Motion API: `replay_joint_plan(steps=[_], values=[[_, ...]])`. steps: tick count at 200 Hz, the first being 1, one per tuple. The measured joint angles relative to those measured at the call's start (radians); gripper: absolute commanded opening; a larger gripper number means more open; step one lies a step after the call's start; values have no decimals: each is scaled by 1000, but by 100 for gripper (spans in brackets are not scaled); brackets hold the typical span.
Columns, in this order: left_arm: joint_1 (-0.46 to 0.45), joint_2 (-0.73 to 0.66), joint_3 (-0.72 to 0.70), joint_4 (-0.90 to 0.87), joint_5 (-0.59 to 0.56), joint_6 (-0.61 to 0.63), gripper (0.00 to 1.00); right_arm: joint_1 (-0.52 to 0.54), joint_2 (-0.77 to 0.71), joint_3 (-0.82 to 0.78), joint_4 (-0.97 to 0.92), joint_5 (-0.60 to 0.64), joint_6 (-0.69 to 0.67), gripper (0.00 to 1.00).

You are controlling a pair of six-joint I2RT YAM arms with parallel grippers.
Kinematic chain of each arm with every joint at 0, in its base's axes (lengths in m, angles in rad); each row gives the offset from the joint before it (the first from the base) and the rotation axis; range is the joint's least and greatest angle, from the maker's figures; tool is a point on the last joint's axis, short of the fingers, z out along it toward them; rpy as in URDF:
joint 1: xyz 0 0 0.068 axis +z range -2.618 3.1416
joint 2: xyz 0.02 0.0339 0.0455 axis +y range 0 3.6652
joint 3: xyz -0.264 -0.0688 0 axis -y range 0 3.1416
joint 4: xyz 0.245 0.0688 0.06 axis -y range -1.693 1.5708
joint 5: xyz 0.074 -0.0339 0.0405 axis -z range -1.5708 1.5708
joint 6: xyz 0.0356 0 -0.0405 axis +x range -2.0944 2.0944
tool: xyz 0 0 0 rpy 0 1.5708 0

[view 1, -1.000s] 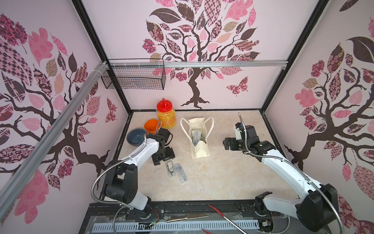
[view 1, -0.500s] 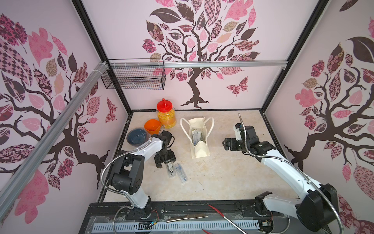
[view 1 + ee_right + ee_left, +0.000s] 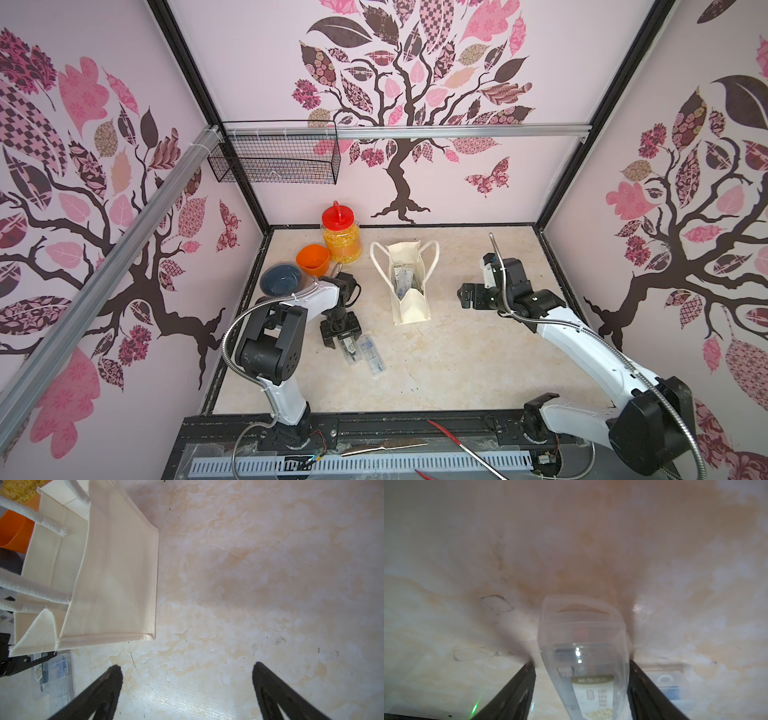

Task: Put the compass set into the canvas bag
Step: Pick up the compass set at the center of the board.

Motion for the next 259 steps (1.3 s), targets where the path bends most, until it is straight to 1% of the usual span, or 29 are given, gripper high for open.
replay_joint_plan(steps=[25,62,98,176,235,259], values=[[0,15,16,-7,6,7,64,0,0,0,0,0,0,100],[0,19,21,-8,7,14,63,0,0,0,0,2,0,100],[0,19,21,-5,8,15,56,0,0,0,0,5,0,100],[0,10,21,-4,-3,15,49,0,-2,1,-2,8,0,100],[0,-81,24,-18,-43,21,48,0,-6,3,-5,8,0,100],[0,-118,61,-46,-58,30,48,0,-6,3,-5,9,0,100]])
